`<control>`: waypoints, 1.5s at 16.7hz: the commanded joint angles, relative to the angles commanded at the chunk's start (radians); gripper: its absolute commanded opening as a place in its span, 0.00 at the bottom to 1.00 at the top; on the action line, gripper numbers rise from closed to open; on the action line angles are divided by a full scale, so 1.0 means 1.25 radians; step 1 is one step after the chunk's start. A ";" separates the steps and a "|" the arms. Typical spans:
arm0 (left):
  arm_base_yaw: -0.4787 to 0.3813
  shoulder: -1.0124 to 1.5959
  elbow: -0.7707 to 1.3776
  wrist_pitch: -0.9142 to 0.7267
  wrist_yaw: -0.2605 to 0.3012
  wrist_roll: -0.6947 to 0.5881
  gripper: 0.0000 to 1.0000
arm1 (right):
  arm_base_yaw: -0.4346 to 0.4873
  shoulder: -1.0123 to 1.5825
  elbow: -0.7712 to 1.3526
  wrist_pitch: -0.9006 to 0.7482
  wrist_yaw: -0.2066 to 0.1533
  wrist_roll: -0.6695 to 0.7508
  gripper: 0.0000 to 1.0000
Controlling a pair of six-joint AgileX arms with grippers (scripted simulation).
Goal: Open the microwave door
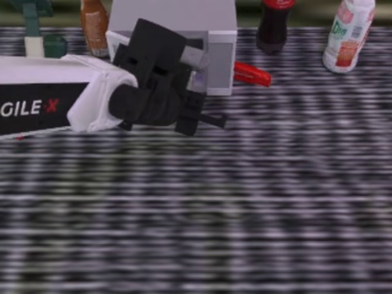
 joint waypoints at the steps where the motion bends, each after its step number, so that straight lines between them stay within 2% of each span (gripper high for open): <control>1: -0.007 0.001 0.003 -0.001 0.007 -0.005 0.00 | 0.000 0.000 0.000 0.000 0.000 0.000 1.00; 7: 0.014 -0.020 -0.027 0.008 0.034 0.039 0.00 | 0.000 0.000 0.000 0.000 0.000 0.000 1.00; 25: 0.014 -0.020 -0.027 0.008 0.034 0.039 0.00 | 0.000 0.000 0.000 0.000 0.000 0.000 1.00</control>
